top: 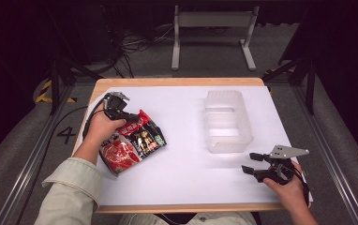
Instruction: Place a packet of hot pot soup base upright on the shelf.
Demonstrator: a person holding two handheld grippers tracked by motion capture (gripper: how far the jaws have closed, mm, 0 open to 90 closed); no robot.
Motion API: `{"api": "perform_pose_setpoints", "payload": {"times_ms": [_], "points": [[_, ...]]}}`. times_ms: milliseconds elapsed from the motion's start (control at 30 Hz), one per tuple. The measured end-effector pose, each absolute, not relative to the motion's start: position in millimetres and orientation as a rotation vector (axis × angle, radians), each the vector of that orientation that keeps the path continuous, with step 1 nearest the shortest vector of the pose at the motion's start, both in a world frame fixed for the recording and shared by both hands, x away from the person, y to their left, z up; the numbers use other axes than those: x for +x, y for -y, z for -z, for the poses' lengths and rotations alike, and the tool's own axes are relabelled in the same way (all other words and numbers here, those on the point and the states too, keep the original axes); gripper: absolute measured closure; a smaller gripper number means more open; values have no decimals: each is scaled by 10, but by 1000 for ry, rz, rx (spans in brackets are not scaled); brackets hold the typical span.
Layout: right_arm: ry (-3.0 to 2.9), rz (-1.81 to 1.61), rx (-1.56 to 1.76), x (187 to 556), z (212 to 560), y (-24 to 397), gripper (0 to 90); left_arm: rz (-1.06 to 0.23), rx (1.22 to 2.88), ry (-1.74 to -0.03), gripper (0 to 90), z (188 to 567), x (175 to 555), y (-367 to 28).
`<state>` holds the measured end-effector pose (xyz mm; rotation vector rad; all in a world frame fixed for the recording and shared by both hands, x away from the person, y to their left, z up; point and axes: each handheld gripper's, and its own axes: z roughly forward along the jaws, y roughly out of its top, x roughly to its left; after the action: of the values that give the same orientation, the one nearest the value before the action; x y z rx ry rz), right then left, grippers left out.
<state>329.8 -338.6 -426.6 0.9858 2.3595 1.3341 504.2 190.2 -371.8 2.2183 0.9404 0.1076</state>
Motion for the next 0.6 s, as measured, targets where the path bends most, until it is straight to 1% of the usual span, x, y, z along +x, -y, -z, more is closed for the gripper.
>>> {"api": "perform_pose_setpoints", "payload": {"times_ms": [133,367,533,600], "points": [[-2361,-1332,982,3298,4264,3378,341,-111,2195,-914,884,3617,4963,-1910],[-2361,-1332,983,3301,4259,3382,358,-195,2175,-881,884,3413,4773,-1897],[-2363,-1332,982,3309,4259,3367,359,-225,2106,-847,885,3275,4638,-1877],[-2364,-1330,978,3306,4255,3359,361,-268,2078,-829,886,3218,4575,-1861]]}}
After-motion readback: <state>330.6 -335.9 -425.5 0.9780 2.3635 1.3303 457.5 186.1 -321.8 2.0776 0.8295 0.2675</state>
